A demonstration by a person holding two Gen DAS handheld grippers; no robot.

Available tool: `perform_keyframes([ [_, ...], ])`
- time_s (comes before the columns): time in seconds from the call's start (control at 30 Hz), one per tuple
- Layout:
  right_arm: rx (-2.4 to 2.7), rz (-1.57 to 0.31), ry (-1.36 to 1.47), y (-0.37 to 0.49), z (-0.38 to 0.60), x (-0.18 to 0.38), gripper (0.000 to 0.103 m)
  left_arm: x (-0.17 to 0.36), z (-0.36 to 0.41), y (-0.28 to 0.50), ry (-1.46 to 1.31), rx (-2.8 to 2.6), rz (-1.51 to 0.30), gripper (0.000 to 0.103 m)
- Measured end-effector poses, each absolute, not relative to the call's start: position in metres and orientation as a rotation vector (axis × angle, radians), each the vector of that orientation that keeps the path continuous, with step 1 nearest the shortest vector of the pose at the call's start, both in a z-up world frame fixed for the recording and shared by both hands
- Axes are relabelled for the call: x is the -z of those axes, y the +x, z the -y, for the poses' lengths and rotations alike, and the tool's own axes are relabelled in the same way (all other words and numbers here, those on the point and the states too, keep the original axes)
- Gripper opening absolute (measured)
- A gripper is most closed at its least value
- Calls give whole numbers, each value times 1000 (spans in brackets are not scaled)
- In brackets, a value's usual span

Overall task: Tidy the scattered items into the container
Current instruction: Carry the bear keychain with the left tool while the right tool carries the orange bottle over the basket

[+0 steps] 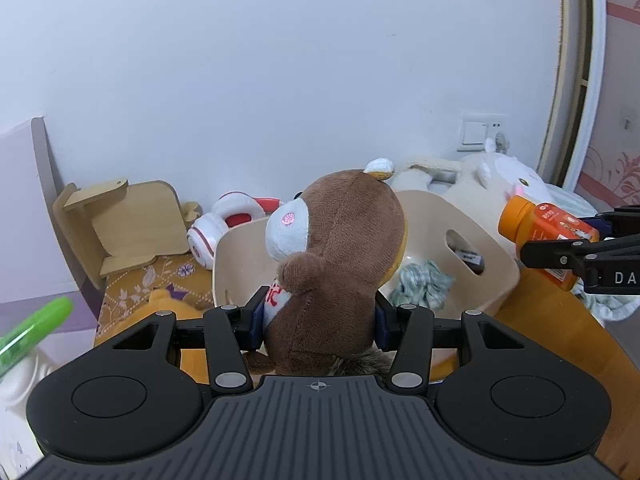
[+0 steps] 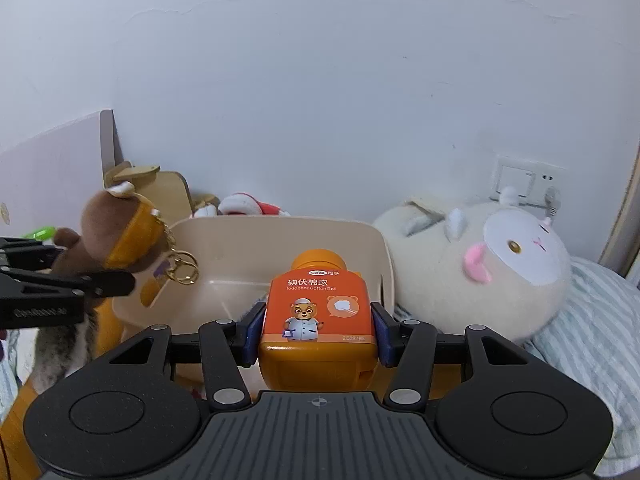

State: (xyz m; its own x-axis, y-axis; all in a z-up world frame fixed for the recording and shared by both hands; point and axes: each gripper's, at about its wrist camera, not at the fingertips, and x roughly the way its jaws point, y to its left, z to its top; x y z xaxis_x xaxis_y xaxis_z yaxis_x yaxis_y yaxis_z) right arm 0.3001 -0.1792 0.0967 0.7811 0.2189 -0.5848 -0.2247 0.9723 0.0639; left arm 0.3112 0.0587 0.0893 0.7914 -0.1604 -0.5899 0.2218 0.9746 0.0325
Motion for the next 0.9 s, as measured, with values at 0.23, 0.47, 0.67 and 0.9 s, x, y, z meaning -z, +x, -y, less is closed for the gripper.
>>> perform_keyframes([
  [0.23,-242,-657,-14,338,173,-94,50,-79,-58,351,73,162,-662,50],
  [0.47,-236,-713,9,377,168,-74,50,-63,-56,391,58,124,-707,50],
  [0.67,-222,-766,6,406,159,-53,50,-44,-52,414,64,106,-738,50],
  [0.9,-208,-817,1,423,155,-32,50,-27,-47,436,76,86,-779,50],
])
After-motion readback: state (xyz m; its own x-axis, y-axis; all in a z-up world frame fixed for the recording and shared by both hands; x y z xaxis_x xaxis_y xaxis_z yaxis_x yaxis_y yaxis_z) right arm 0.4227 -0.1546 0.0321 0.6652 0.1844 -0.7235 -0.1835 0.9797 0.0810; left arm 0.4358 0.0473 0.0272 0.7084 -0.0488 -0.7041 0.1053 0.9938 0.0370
